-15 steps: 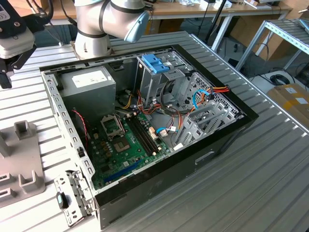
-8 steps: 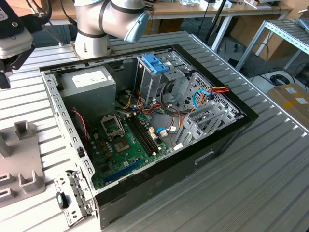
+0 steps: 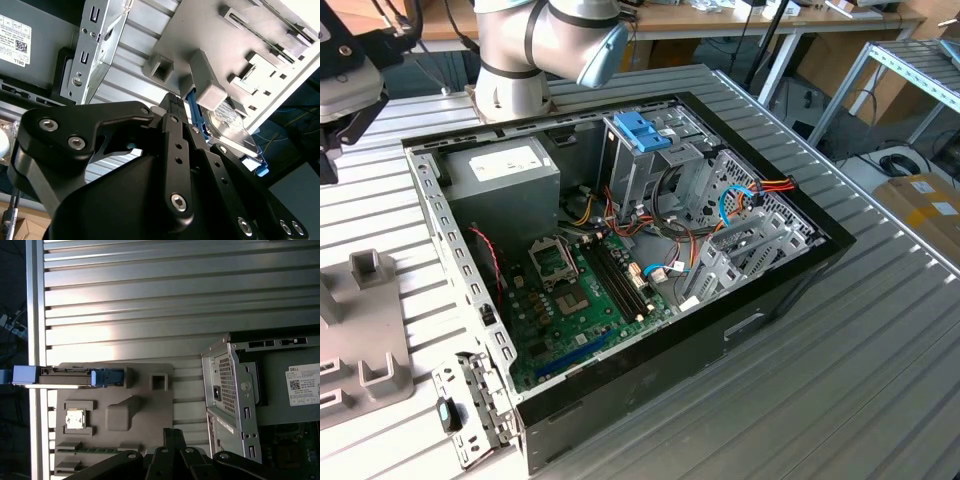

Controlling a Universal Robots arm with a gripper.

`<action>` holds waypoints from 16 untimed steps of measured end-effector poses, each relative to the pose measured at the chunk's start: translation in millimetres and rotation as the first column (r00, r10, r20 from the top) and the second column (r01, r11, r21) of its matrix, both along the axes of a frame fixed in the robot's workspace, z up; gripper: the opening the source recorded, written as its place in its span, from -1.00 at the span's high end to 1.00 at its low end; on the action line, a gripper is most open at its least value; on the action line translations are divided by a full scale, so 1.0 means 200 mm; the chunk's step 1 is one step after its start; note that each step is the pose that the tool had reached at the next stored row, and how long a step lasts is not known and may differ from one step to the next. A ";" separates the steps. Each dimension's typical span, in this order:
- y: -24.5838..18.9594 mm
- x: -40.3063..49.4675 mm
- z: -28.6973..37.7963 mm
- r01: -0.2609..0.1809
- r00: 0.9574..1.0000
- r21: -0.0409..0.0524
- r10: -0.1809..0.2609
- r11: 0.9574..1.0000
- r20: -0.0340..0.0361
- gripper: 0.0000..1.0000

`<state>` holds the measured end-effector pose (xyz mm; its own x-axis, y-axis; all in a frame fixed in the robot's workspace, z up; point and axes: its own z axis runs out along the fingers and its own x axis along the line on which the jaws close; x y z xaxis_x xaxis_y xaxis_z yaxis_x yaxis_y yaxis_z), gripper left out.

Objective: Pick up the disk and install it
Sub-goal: 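Reach for the disk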

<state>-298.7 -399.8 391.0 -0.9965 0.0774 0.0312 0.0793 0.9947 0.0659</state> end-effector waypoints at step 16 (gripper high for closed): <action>0.000 -0.025 0.000 0.000 1.000 0.000 0.000 1.000 0.000 0.79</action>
<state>-303.8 -399.8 390.9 -0.9965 0.0774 0.0312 0.0793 0.9947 0.0658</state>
